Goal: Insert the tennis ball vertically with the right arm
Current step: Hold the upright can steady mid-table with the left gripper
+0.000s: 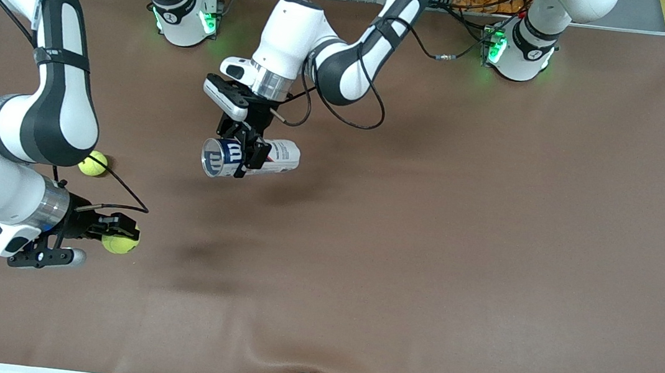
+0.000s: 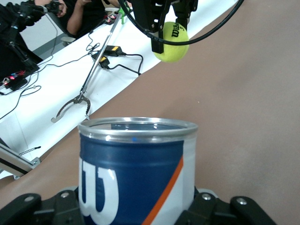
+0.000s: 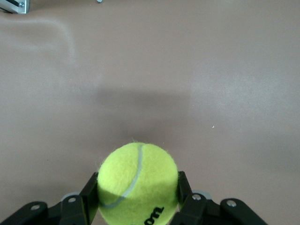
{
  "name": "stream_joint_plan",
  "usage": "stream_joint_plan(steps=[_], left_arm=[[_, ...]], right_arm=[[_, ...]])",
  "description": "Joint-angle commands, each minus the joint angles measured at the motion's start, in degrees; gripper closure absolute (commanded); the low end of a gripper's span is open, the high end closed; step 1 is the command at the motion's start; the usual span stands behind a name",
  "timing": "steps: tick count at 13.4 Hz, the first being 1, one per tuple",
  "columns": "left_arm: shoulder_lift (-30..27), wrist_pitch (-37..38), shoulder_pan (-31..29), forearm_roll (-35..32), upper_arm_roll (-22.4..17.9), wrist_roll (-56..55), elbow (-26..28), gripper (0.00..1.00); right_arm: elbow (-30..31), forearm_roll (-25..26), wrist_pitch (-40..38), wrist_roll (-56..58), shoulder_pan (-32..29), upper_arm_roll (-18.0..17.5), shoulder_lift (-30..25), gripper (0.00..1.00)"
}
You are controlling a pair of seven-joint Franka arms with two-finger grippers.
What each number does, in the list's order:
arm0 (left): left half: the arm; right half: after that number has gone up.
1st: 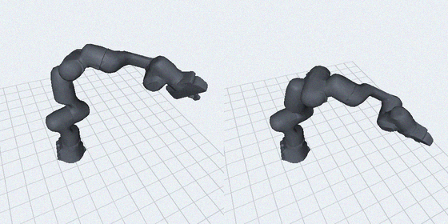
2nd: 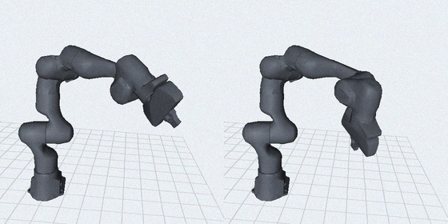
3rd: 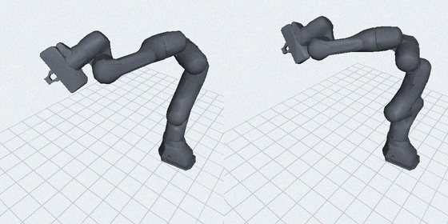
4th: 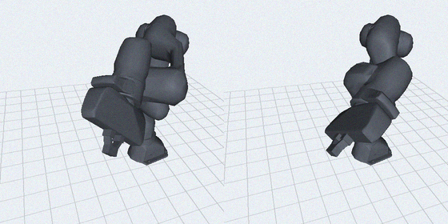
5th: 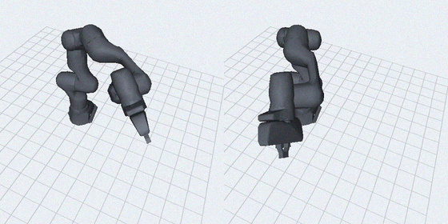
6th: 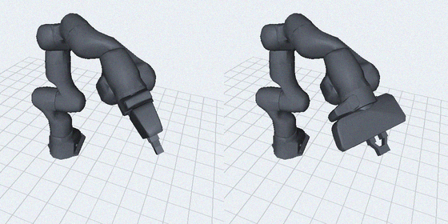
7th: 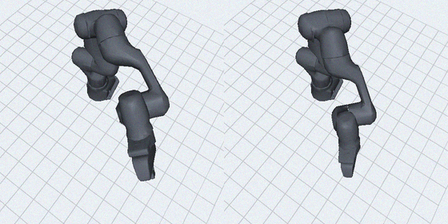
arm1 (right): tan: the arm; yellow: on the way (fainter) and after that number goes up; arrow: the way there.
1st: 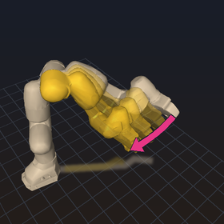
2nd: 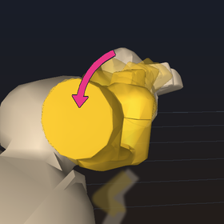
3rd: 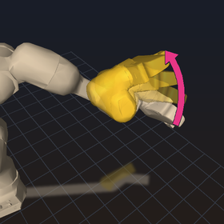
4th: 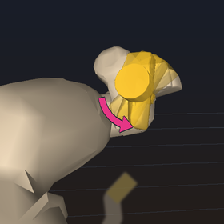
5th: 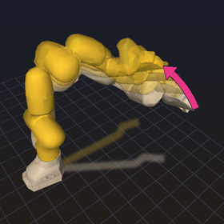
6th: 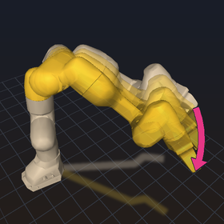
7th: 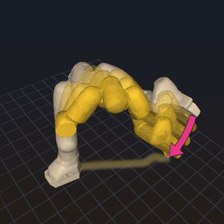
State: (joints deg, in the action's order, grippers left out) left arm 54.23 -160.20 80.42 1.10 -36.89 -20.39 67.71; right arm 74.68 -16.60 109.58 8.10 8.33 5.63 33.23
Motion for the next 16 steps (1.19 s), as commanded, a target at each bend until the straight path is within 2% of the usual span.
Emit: stream_joint_plan(steps=[1, 6, 8, 12, 16], left_arm=[[2.36, -1.34, 4.29, -1.36, -5.55, -7.71, 0.58, 0.32], [5.26, -1.34, 8.52, -3.02, -10.04, -19.21, 1.37, 0.32], [6.32, -1.26, 9.4, -8.89, -11.36, -27.99, 1.38, 0.32], [7.03, -0.91, 9.67, -23.66, -11.27, -44.17, 1.37, 0.32], [7.9, -0.2, 9.76, -33.51, -11.27, -56.13, 1.29, 0.32]], right_arm=[[-0.5, -0.89, -0.68, 0.51, -0.59, -0.27, -0.09, 0.78], [-0.42, -0.89, -0.59, 1.39, -0.77, -0.18, 0.0, 0.78], [-0.41, -0.89, -0.59, 1.4, -0.77, -0.27, 0.0, 0.78], [-0.41, -0.89, -0.5, 1.4, -0.86, -0.27, 0.09, 0.78], [-0.33, -0.89, -0.5, 1.4, -0.86, -0.18, 0.09, 0.78]])
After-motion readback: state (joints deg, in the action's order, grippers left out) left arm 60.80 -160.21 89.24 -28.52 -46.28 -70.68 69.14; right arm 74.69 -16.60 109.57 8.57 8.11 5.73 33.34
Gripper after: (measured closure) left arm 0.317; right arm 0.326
